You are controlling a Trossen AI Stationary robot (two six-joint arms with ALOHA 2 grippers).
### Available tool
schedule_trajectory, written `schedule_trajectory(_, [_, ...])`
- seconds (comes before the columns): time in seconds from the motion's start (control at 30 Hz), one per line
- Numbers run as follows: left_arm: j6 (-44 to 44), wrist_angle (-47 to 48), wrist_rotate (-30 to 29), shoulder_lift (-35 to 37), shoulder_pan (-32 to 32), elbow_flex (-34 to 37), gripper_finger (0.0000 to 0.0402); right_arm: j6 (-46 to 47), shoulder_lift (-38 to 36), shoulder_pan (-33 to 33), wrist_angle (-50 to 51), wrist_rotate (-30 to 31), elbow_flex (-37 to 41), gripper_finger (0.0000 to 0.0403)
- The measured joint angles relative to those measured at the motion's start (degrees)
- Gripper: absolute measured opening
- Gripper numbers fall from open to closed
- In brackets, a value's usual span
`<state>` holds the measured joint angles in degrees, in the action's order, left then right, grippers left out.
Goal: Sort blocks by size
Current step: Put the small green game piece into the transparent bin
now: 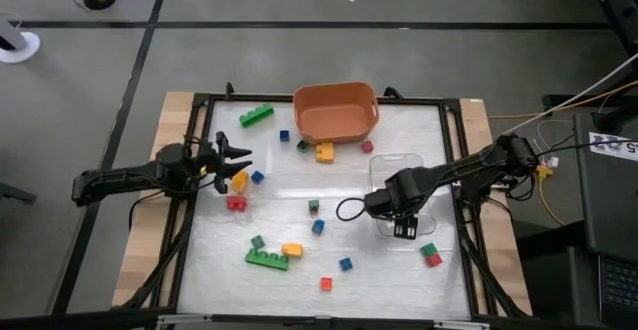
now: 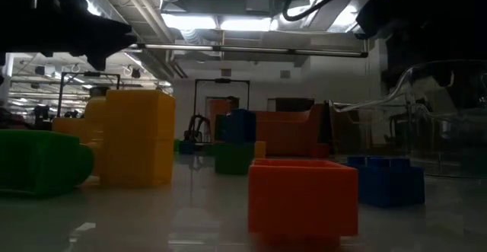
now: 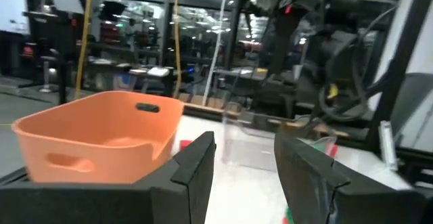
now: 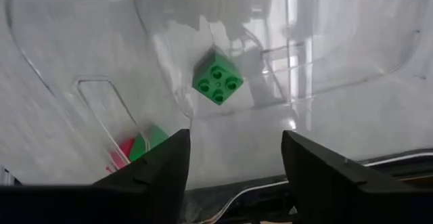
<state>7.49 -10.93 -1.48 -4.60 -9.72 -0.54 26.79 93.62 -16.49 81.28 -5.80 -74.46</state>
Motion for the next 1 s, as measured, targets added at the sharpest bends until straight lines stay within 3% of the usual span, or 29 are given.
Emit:
schedule_trajectory(0.2, [0.93, -8.79, -0.19, -8.81, 4.11, -0.05, 0.0143, -0.01, 0.0, 0.0, -0.46, -0.2, 0.0, 0.0238])
schedule_trajectory(0.43, [-0.41, -14.9, -3.26, -27.71, 9.09, -5.75, 0.0143, 0.0, 0.0, 0.0, 1.25, 0.48, -3.43, 0.0238])
schedule_trajectory(0.73, [-3.46, -15.58, -4.31, -55.1, 12.94, -18.9, 0.0143, -0.03, -2.41, -0.02, 1.39, 13.45, -8.17, 0.0239])
schedule_trajectory(1.0, [-3.01, -15.5, -4.01, -69.85, 15.52, -24.76, 0.0143, -0.04, -3.52, -0.02, 1.17, 17.98, -8.17, 0.0239])
